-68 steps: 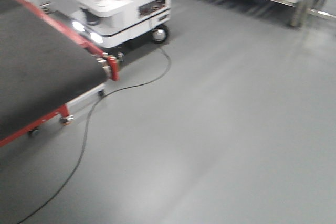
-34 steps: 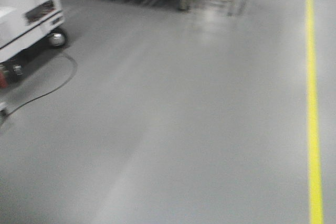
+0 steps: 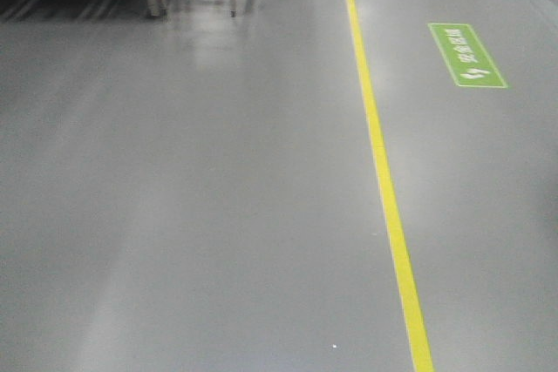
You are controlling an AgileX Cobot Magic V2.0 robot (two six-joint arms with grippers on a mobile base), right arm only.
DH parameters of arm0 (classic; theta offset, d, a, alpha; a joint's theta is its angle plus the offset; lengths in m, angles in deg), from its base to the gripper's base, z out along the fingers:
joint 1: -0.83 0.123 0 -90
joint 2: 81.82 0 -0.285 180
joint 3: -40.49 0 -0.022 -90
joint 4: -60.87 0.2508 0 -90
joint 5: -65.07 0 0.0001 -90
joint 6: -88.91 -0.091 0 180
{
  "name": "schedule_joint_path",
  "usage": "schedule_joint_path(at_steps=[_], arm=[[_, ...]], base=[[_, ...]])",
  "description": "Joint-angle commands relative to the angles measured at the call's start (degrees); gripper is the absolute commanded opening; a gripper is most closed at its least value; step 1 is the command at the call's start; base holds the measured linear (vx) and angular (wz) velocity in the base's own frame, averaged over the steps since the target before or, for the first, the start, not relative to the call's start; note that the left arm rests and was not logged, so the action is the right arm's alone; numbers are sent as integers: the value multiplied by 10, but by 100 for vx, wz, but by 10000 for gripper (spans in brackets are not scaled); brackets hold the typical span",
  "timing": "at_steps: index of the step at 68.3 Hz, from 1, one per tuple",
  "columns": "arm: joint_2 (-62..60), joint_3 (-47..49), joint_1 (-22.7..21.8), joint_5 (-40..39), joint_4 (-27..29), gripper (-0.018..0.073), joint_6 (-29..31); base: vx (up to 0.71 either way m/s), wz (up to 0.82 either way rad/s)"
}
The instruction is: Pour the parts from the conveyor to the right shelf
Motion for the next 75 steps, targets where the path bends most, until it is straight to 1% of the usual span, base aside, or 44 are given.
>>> schedule_joint_path(at_steps=[1, 17, 51, 75], arm=[[6, 16, -1, -47, -1, -6, 6], [6, 16, -1, -47, -1, -6, 6], [6, 16, -1, -48, -1, -6, 6], [6, 16, -1, -48, -1, -6, 6]], base=[[-8, -44], [-5, -28], [2, -4], [11, -17]])
